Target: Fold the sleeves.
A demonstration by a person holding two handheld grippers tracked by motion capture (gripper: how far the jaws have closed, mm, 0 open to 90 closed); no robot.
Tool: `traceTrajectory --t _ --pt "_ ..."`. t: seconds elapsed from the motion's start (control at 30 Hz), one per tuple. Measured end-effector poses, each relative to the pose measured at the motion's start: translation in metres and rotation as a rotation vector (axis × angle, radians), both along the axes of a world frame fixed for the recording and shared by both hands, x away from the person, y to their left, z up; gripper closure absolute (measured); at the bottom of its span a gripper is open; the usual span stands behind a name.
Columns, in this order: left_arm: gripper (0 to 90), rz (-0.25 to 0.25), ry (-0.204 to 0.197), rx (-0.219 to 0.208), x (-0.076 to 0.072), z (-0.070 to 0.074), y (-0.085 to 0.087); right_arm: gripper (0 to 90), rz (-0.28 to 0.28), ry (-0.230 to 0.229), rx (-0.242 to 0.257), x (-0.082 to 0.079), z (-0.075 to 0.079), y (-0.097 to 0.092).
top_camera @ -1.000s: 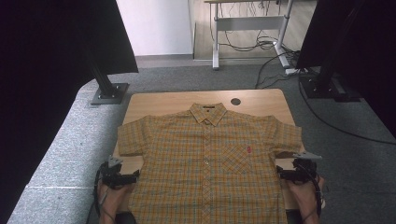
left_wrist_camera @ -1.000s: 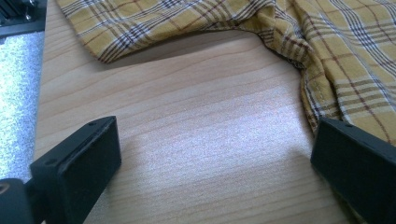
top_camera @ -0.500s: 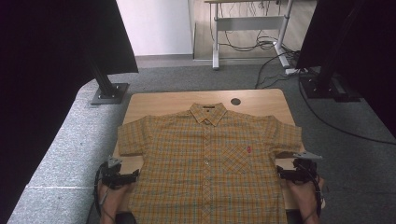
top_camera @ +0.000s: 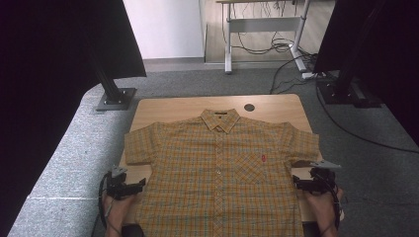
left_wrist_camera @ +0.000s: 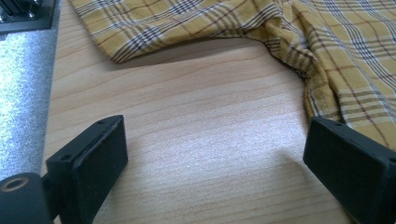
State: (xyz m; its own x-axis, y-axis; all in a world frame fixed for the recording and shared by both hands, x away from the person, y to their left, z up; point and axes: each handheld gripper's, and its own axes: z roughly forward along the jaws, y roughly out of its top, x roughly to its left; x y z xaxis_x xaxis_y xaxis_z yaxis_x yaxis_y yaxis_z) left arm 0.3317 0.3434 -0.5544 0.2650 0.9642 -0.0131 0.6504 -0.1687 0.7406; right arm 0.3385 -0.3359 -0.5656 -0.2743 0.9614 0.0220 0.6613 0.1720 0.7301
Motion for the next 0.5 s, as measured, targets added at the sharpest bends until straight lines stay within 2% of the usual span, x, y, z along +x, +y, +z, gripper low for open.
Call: traceTrajectory --t 0.1,0.2,0.27,0.5 --pt "6.6 -0.003 -0.003 0.000 0.000 0.001 -0.001 2.6 0.000 0.000 0.000 0.000 0.000 0.000" --pt "7.1 -0.014 -0.013 -0.022 0.002 0.005 -0.002 2.6 0.000 0.000 0.000 0.000 0.000 0.000" --pt "7.3 -0.023 -0.013 -0.022 0.004 0.006 -0.004 2.6 0.000 0.000 0.000 0.000 0.000 0.000" --pt "7.3 -0.035 -0.021 -0.002 0.012 0.012 -0.008 2.6 0.001 0.000 0.000 0.000 0.000 0.000"
